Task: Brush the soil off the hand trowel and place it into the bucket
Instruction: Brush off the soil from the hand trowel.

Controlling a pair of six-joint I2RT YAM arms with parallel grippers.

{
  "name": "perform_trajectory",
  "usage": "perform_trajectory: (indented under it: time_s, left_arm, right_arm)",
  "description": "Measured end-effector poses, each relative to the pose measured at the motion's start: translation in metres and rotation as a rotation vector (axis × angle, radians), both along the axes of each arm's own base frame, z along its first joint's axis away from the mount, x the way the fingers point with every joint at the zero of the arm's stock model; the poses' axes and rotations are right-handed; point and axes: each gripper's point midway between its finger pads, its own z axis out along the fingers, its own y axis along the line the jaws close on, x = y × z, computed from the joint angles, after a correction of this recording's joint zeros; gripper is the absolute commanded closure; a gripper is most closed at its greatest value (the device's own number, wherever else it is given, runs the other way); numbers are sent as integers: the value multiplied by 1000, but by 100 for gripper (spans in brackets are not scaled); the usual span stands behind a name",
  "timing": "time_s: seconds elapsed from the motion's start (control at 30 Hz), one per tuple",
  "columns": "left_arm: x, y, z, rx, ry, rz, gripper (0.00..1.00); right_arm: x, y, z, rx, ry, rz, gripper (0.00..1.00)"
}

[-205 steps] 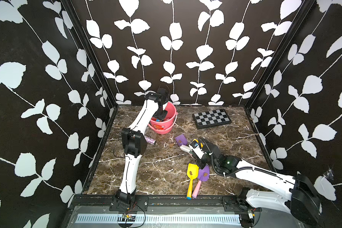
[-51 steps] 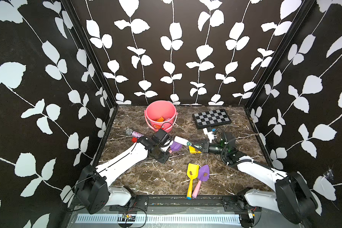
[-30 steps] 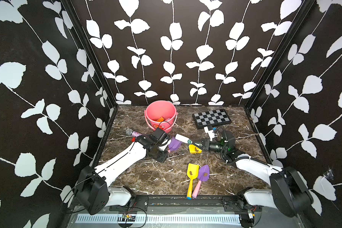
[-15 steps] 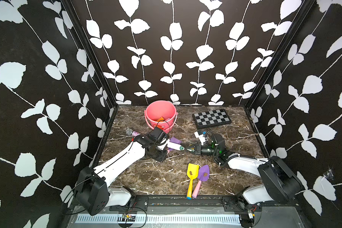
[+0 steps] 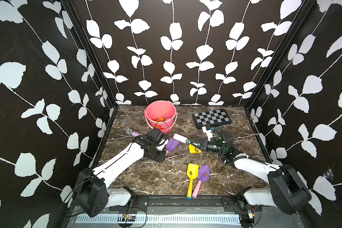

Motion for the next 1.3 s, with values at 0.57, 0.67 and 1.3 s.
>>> perform_trajectory:
  time_s: [0.57,0.67,1.3]
  left_arm:
    - [-3,-8,1,-70,36,21,100]
    - [0,-7,1,-74,32,32,100]
    - [9,-13,5,-119,13,78,100]
  right_arm:
    - [22,-10,-22,-4,56,-50,100]
    - [24,-15,-8,16,34,-70,100]
    - [-6,16,-29,35,106,13,100]
